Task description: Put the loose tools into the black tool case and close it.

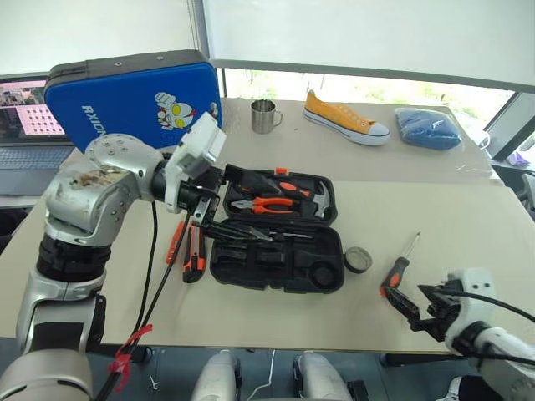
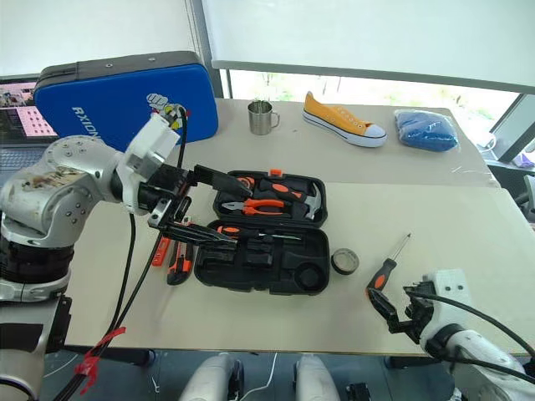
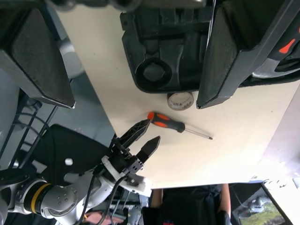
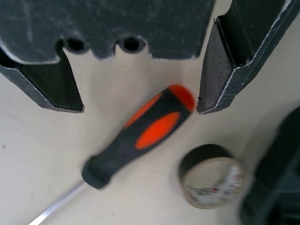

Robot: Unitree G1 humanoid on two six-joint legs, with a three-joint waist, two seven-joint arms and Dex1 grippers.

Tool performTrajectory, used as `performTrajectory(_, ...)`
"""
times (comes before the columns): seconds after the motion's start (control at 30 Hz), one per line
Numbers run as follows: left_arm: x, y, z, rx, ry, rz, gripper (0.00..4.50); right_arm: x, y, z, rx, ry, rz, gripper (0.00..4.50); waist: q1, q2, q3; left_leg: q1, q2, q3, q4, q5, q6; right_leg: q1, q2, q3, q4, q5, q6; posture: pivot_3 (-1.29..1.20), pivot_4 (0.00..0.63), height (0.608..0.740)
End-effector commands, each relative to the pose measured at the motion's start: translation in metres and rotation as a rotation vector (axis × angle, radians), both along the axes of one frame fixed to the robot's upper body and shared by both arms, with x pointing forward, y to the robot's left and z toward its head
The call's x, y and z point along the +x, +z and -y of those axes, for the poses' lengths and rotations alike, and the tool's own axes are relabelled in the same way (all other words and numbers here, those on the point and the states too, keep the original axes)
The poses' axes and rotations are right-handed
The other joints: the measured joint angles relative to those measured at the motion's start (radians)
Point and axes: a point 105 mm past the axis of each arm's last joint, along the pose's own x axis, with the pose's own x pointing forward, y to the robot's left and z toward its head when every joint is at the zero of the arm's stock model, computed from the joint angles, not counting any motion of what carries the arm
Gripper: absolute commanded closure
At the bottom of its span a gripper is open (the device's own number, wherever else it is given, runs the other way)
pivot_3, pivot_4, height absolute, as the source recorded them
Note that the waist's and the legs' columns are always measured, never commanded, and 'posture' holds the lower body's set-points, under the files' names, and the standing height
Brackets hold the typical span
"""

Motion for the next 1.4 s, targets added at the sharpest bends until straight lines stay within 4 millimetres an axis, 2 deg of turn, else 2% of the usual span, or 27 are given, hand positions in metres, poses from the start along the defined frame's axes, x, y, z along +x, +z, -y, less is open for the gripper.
performTrajectory(0.03, -0.002, 0.007, -0.001, 0.001, 0.004, 0.062, 0.05, 0.010, 0.003, 0.001, -0.008, -0.021, 0.028, 0.00, -0.004, 0.000, 0.000, 0.000, 0.000, 0.000, 0.000, 0.000, 0.000, 0.000, 0.000, 0.000, 0.000, 0.000, 0.000, 0.00, 0.150, 0.739)
performTrajectory(0.13, 0.000, 0.007, -0.002, 0.008, 0.014, 0.074, 0.05, 0.019, 0.001, -0.001, 0.008, -0.035, 0.034, 0.00, -0.006, 0.000, 0.000, 0.000, 0.000, 0.000, 0.000, 0.000, 0.000, 0.000, 0.000, 0.000, 0.000, 0.000, 0.000, 0.00, 0.150, 0.739)
performTrajectory(0.27, 0.000, 0.006, -0.002, 0.012, 0.022, 0.088, 0.05, 0.023, -0.010, 0.005, -0.053, -0.063, -0.007, 0.00, -0.005, 0.000, 0.000, 0.000, 0.000, 0.000, 0.000, 0.000, 0.000, 0.000, 0.000, 0.000, 0.000, 0.000, 0.000, 0.00, 0.150, 0.739)
performTrajectory(0.37, 0.001, 0.008, -0.002, 0.014, 0.029, 0.101, 0.00, 0.022, -0.019, 0.017, -0.097, -0.118, -0.041, 0.72, -0.006, -0.001, -0.001, 0.001, 0.000, 0.000, 0.000, 0.000, 0.000, 0.001, 0.000, 0.000, 0.000, 0.000, 0.000, 0.00, 0.150, 0.739)
performTrajectory(0.63, 0.002, 0.008, -0.002, 0.017, 0.039, 0.127, 0.00, 0.023, -0.020, 0.029, -0.119, -0.222, -0.034, 3.40, -0.006, -0.002, -0.001, 0.001, 0.000, 0.000, 0.000, 0.000, 0.000, 0.001, 0.000, 0.000, 0.000, 0.000, 0.000, 0.00, 0.150, 0.739)
performTrajectory(0.8, 0.002, 0.007, -0.004, 0.019, 0.045, 0.133, 0.00, 0.027, -0.008, 0.042, -0.079, -0.297, 0.016, 3.46, -0.004, -0.002, -0.001, 0.001, 0.000, 0.000, 0.000, 0.000, 0.000, 0.001, 0.000, 0.000, 0.000, 0.000, 0.000, 0.00, 0.150, 0.739)
performTrajectory(0.87, 0.002, 0.006, -0.004, 0.020, 0.049, 0.131, 0.00, 0.028, 0.005, 0.048, -0.055, -0.309, 0.059, 3.46, -0.002, -0.002, -0.001, 0.001, 0.000, 0.000, 0.000, 0.000, 0.000, 0.001, 0.000, 0.000, 0.000, 0.000, 0.001, 0.00, 0.150, 0.739)
performTrajectory(0.9, 0.002, 0.006, -0.005, 0.022, 0.049, 0.130, 0.00, 0.032, 0.017, 0.051, -0.047, -0.300, 0.104, 3.46, -0.002, -0.001, -0.001, 0.000, 0.000, 0.000, 0.000, 0.000, 0.000, 0.001, 0.000, 0.000, -0.001, 0.000, 0.001, 0.00, 0.150, 0.739)
performTrajectory(0.97, -0.001, 0.005, -0.009, 0.034, 0.046, 0.115, 0.00, 0.048, 0.066, 0.033, -0.033, -0.069, 0.271, 3.46, -0.006, 0.002, 0.002, 0.000, 0.000, 0.000, 0.000, 0.000, 0.000, 0.000, -0.001, 0.000, -0.001, 0.000, 0.001, 0.00, 0.150, 0.739)
performTrajectory(1.0, -0.002, 0.004, -0.010, 0.038, 0.044, 0.108, 0.00, 0.050, 0.080, 0.025, -0.033, 0.018, 0.314, 3.46, -0.011, 0.008, 0.006, -0.001, 0.000, 0.001, 0.000, 0.000, 0.000, 0.000, -0.001, 0.001, -0.001, 0.001, 0.001, 0.00, 0.150, 0.739)
performTrajectory(1.07, -0.007, -0.002, -0.017, 0.076, 0.037, 0.096, 0.00, 0.055, 0.104, -0.009, -0.081, 0.337, 0.364, 3.46, -0.019, 0.009, 0.007, -0.001, -0.001, 0.003, 0.000, 0.000, 0.000, -0.002, 0.000, 0.004, -0.001, 0.002, 0.003, 0.00, 0.150, 0.739)
performTrajectory(1.2, -0.010, -0.009, -0.030, 0.121, 0.075, 0.079, 0.00, 0.055, 0.119, -0.059, -0.137, 0.809, 0.376, 3.46, -0.032, 0.008, 0.008, 0.003, 0.002, 0.002, -0.006, 0.000, 0.001, -0.001, 0.004, 0.002, -0.001, -0.001, -0.001, 0.00, 0.150, 0.739)
performTrajectory(1.27, -0.012, -0.009, -0.035, 0.128, 0.100, 0.078, 0.00, 0.056, 0.119, -0.077, -0.161, 0.977, 0.368, 3.46, -0.031, 0.007, 0.008, 0.002, 0.003, 0.002, -0.007, 0.000, 0.001, -0.001, 0.005, 0.001, -0.001, -0.002, -0.003, 0.00, 0.150, 0.739)
performTrajectory(1.4, -0.022, -0.011, -0.046, 0.149, 0.148, 0.044, 0.00, 0.064, 0.112, -0.102, -0.229, 1.189, 0.347, 3.46, -0.028, 0.006, 0.010, -0.002, 0.001, 0.000, -0.007, 0.000, 0.001, -0.006, 0.003, 0.001, -0.001, -0.001, -0.003, 0.00, 0.150, 0.739)
